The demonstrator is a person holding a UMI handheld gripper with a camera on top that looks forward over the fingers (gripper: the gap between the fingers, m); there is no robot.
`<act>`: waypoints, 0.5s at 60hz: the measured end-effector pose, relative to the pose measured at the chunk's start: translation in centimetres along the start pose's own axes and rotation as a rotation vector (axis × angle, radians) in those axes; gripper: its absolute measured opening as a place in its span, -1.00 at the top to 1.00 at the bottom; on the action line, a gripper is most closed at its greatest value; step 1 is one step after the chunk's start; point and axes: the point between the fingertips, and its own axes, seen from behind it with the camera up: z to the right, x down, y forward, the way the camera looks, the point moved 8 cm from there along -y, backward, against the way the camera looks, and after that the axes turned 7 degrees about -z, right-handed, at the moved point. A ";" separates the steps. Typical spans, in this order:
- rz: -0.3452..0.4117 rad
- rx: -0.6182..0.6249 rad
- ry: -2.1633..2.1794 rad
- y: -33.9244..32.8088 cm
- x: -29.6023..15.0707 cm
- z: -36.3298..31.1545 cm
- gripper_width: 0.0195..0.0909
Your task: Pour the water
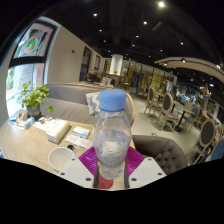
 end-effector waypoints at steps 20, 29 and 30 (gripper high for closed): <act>-0.056 -0.121 0.211 5.2 6.0 -1.1 0.58; -0.075 -0.129 0.173 6.5 8.5 -1.6 0.58; -0.078 -0.129 0.167 6.6 8.8 -1.7 0.58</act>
